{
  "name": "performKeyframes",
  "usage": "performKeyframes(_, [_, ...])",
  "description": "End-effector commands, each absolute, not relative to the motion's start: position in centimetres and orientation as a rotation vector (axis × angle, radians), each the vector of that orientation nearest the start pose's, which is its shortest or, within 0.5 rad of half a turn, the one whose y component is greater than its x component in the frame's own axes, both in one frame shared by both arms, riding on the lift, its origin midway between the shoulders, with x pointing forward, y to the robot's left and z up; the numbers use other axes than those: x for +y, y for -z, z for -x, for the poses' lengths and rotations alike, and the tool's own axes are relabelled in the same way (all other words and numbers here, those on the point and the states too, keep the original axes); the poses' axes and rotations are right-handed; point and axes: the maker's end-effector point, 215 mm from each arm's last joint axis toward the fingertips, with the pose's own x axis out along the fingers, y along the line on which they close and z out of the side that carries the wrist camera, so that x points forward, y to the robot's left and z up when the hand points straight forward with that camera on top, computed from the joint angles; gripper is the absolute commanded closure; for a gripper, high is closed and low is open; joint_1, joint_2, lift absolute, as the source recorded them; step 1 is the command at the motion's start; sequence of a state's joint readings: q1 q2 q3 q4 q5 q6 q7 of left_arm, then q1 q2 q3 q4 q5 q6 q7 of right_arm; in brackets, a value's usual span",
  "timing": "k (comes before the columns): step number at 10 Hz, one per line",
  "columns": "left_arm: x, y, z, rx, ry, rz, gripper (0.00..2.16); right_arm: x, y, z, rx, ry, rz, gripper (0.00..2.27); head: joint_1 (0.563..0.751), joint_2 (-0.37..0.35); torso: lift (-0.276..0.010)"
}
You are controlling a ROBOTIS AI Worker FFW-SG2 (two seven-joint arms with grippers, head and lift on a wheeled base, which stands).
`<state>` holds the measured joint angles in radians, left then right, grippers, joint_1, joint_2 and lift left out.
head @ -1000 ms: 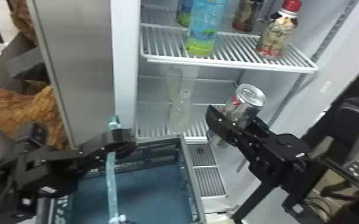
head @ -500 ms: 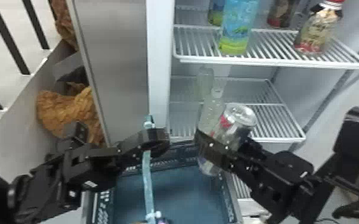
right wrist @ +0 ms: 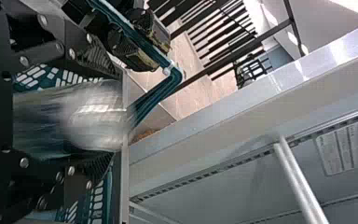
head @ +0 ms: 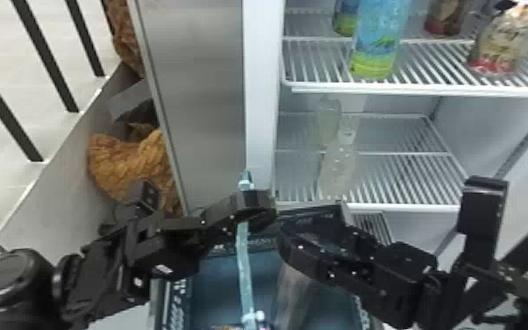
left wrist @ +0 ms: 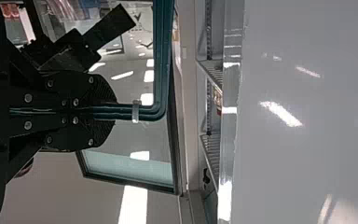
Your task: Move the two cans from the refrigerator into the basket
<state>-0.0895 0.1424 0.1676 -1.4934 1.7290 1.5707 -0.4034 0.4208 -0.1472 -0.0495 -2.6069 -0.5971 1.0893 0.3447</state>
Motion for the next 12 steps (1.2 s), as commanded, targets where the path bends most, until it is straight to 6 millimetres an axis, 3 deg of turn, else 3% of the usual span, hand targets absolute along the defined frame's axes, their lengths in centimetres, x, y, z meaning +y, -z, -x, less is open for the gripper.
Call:
performKeyframes(1, [4.7,23.0,-36.2,0.797,1.417,1.533,1.2,-6.5,27.0,-35.8,0.443,-0.743,-0.33,0.08,0.695,-0.014,-0.218])
performKeyframes(4, [4.6,23.4,-36.0,0.807,1.409,1.535,1.2,-11.2,24.8,-38.1,0.285,-0.621,-0.332,0.11,0.695,-0.054,-0.218])
performKeyframes(6, [4.7,23.8,-36.0,0.811,1.398,1.538,1.2,-14.8,24.5,-38.4,0.209,-0.547,-0.329,0.11,0.695,-0.108,-0.218])
performKeyframes(9, [4.9,24.4,-35.9,0.814,1.378,1.545,1.2,-20.8,23.7,-37.4,0.102,-0.437,-0.279,0.11,0.695,-0.185,-0.218])
performKeyframes(12, [5.3,25.1,-35.7,0.816,1.356,1.557,1.2,-26.6,22.5,-35.0,0.021,-0.327,-0.183,0.11,0.695,-0.286,-0.218])
